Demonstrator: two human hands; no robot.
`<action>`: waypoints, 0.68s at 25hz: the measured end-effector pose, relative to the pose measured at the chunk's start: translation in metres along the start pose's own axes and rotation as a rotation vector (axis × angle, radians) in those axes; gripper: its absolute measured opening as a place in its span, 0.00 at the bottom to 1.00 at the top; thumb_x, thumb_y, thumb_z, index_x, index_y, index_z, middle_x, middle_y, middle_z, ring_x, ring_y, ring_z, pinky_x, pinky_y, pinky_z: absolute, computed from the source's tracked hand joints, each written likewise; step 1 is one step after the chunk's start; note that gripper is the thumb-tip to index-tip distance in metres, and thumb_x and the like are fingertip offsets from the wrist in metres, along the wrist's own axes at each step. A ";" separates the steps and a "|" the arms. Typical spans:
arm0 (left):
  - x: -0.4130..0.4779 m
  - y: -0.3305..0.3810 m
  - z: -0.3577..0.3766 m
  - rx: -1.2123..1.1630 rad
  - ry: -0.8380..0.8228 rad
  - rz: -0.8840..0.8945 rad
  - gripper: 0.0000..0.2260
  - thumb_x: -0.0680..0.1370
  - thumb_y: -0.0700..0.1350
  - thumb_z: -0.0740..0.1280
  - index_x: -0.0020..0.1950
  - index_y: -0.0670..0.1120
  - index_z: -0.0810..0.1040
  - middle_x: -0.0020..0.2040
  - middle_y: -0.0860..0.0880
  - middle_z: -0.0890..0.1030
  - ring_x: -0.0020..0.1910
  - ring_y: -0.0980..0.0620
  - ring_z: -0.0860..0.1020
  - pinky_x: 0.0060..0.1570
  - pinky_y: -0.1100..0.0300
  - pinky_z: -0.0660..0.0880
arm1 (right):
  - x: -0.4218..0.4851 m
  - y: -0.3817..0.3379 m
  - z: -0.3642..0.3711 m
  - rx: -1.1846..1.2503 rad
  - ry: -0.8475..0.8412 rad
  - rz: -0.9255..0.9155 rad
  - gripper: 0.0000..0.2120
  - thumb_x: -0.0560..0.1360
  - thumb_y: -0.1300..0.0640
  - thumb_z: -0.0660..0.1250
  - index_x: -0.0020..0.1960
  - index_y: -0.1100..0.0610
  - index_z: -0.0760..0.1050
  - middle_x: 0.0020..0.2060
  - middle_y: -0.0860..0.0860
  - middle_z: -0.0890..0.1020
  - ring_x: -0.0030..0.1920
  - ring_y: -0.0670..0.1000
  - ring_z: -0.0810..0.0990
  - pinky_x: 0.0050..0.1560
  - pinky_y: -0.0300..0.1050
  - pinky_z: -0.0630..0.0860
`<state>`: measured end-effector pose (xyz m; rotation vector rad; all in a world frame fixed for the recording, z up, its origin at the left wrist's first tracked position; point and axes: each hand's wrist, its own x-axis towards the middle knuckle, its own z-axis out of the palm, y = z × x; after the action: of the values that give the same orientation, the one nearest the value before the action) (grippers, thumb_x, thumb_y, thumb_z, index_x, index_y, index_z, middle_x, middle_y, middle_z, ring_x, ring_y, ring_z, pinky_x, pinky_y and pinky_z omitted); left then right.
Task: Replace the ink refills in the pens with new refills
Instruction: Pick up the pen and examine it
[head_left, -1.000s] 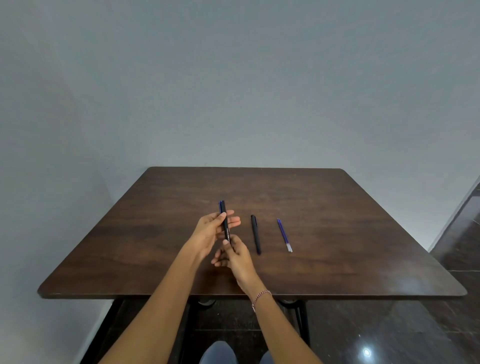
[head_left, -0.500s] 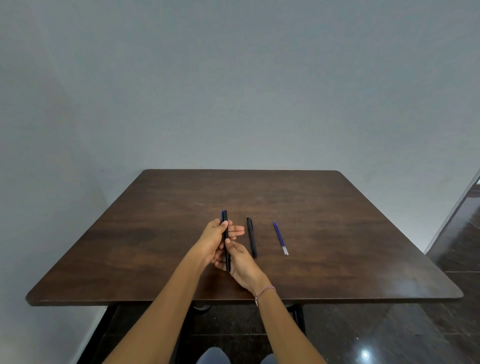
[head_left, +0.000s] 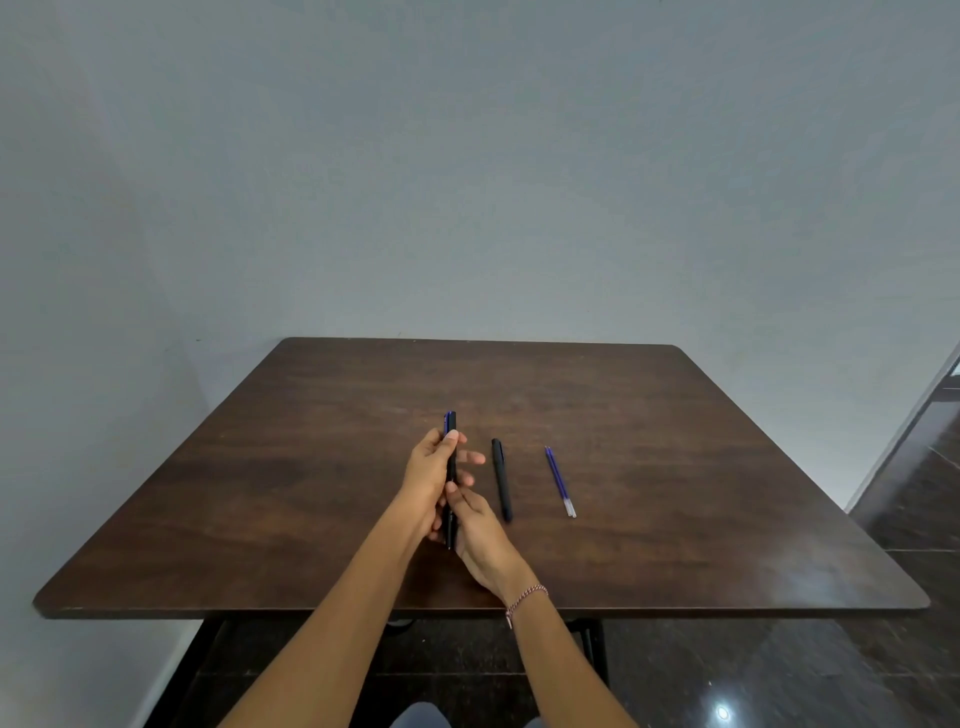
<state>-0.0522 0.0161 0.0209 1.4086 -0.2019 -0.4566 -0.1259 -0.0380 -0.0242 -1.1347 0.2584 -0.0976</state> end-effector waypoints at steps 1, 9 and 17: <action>0.001 0.002 -0.003 -0.019 -0.017 0.000 0.10 0.82 0.44 0.58 0.48 0.44 0.77 0.41 0.47 0.83 0.34 0.53 0.80 0.34 0.61 0.77 | 0.000 0.000 0.000 -0.017 -0.005 -0.017 0.13 0.83 0.54 0.54 0.51 0.59 0.73 0.39 0.52 0.81 0.40 0.48 0.81 0.44 0.43 0.79; 0.037 0.020 -0.039 0.074 0.174 0.041 0.09 0.78 0.41 0.65 0.55 0.38 0.80 0.37 0.47 0.78 0.35 0.54 0.75 0.42 0.60 0.77 | 0.002 -0.001 -0.002 -0.053 -0.008 -0.117 0.14 0.81 0.55 0.58 0.46 0.58 0.80 0.41 0.51 0.82 0.47 0.48 0.81 0.47 0.40 0.78; 0.044 0.010 -0.039 0.903 0.335 -0.102 0.09 0.70 0.46 0.75 0.44 0.42 0.84 0.40 0.46 0.83 0.41 0.52 0.81 0.42 0.57 0.79 | 0.005 0.002 -0.007 -0.151 0.039 -0.180 0.15 0.79 0.47 0.60 0.56 0.50 0.82 0.59 0.47 0.81 0.66 0.47 0.73 0.71 0.50 0.63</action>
<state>0.0049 0.0335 0.0190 2.3622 -0.0558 -0.1967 -0.1234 -0.0446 -0.0292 -1.3062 0.2003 -0.2632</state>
